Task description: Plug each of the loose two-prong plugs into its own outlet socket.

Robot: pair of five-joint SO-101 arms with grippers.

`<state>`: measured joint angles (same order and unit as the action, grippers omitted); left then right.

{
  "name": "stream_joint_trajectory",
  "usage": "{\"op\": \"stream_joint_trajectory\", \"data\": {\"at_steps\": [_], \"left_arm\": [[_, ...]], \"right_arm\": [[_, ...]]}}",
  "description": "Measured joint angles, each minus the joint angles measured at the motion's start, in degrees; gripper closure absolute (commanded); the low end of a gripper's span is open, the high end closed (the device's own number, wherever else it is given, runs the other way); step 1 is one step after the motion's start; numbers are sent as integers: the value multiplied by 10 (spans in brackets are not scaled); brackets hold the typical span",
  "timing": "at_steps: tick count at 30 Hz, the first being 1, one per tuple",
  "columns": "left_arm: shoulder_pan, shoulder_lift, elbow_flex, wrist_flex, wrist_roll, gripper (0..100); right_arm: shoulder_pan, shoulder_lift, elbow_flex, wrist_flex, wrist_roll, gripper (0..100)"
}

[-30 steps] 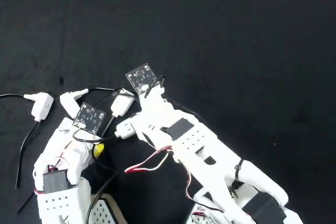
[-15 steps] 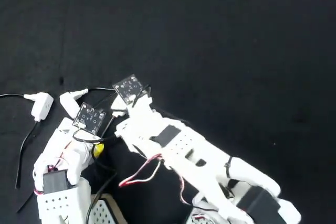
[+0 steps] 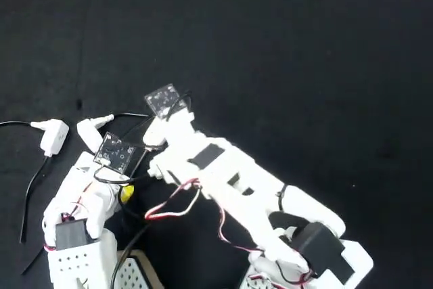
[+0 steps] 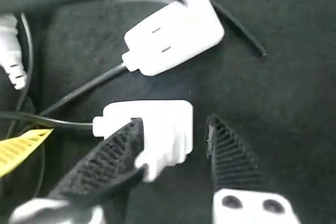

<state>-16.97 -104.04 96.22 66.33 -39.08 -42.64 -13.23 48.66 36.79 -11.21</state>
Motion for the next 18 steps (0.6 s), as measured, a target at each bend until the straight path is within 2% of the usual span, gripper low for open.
{"op": "stream_joint_trajectory", "data": {"at_steps": [15,18], "left_arm": [[0,0,0,0,0,658],[0,0,0,0,0,658]], "right_arm": [[2,0,-75,105,0,822],[3,2,-75,115,0,903]]}}
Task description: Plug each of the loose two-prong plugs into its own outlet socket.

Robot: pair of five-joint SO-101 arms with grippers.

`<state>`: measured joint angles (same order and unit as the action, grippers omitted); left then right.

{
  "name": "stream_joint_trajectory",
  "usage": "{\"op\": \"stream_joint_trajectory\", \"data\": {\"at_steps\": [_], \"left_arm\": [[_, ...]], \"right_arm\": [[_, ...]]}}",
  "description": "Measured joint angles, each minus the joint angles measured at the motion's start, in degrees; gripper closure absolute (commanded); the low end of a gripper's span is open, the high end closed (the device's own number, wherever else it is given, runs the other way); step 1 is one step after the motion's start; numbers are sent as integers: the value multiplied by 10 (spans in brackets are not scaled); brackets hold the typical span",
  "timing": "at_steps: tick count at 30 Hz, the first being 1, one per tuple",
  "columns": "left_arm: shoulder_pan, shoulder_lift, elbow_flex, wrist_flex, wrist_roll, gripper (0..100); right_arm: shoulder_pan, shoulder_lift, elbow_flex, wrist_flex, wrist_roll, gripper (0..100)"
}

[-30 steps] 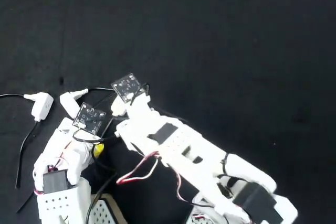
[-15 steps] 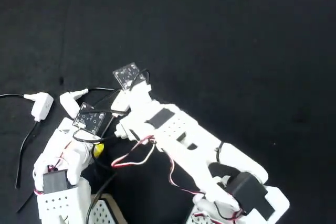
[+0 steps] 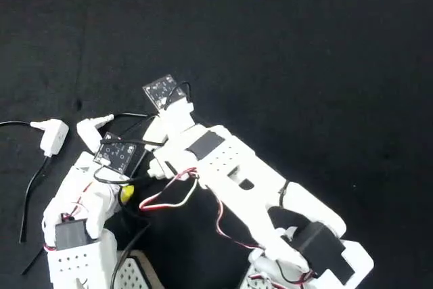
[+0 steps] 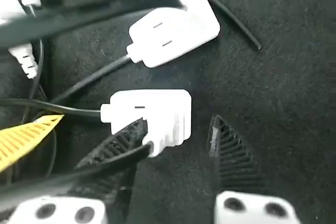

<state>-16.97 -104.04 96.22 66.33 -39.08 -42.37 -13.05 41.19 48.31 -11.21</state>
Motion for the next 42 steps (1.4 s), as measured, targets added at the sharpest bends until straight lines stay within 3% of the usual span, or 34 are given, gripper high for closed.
{"op": "stream_joint_trajectory", "data": {"at_steps": [3,26,35,39,42], "left_arm": [[0,0,0,0,0,658],[0,0,0,0,0,658],[0,0,0,0,0,658],[0,0,0,0,0,658],[0,0,0,0,0,658]], "right_arm": [[0,4,0,0,0,985],[23,84,-13,-36,13,977],[21,38,-11,4,21,668],[21,-29,-11,53,21,688],[21,-88,-11,106,21,771]]}}
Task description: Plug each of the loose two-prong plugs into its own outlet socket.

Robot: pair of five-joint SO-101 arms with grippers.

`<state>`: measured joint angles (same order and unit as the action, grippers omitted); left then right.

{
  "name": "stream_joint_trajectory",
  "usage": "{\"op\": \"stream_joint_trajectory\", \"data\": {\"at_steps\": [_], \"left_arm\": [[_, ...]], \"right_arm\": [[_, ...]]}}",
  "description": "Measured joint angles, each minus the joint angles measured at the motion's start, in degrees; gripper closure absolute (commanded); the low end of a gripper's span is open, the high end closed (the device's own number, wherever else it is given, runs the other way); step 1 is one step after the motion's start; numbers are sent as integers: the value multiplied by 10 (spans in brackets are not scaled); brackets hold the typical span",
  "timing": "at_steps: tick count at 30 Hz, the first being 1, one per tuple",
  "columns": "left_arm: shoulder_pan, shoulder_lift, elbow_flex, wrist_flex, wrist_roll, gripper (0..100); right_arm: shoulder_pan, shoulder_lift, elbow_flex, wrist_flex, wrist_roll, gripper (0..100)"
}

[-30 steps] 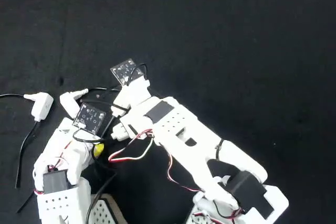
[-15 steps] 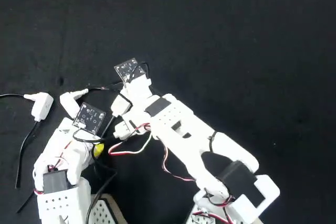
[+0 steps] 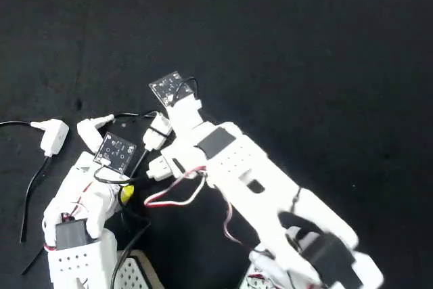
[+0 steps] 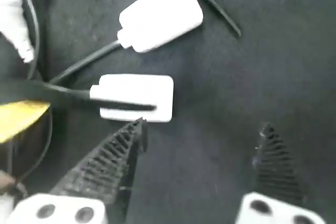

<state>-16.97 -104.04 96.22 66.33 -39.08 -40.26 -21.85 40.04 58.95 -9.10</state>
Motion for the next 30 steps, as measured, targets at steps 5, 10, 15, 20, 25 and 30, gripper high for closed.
{"op": "stream_joint_trajectory", "data": {"at_steps": [5,10,15,20,25,30], "left_arm": [[0,0,0,0,0,658],[0,0,0,0,0,677],[1,0,0,0,2,867],[2,0,0,-3,1,968],[2,0,0,-17,0,964],[1,0,0,-17,0,963]], "right_arm": [[2,-105,4,109,0,990],[11,-214,87,150,4,953],[104,-341,203,113,7,953],[234,-485,307,24,76,953],[306,-644,433,-33,91,953],[354,-797,556,-25,94,952]]}}
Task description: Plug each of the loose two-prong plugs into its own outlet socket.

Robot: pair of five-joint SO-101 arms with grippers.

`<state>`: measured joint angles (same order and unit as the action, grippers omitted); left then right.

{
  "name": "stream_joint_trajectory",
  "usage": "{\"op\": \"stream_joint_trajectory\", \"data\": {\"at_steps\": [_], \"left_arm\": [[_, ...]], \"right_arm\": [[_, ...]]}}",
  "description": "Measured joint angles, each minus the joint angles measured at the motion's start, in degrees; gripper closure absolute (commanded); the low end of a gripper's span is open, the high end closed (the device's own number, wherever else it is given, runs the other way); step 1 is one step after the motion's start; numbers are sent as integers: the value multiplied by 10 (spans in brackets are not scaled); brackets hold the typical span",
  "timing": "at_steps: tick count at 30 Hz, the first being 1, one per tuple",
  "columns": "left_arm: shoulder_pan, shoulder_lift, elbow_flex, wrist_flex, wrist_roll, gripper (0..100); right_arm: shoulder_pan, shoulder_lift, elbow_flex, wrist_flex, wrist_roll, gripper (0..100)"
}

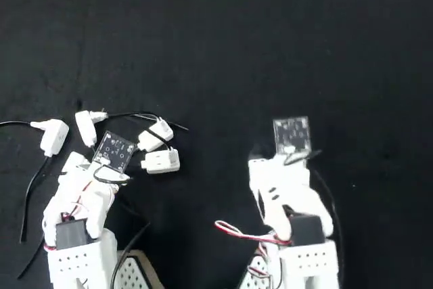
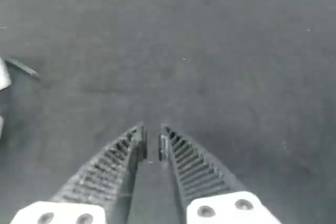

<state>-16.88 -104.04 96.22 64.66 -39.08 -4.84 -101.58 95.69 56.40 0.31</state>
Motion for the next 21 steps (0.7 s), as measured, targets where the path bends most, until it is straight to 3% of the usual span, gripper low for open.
{"op": "stream_joint_trajectory", "data": {"at_steps": [9,15,21], "left_arm": [[0,0,0,1,0,960],[0,0,0,5,0,960],[-1,-3,0,91,-1,962]], "right_arm": [[20,-16,11,156,1,951],[84,-16,11,167,2,951],[123,-16,11,167,2,952]]}}
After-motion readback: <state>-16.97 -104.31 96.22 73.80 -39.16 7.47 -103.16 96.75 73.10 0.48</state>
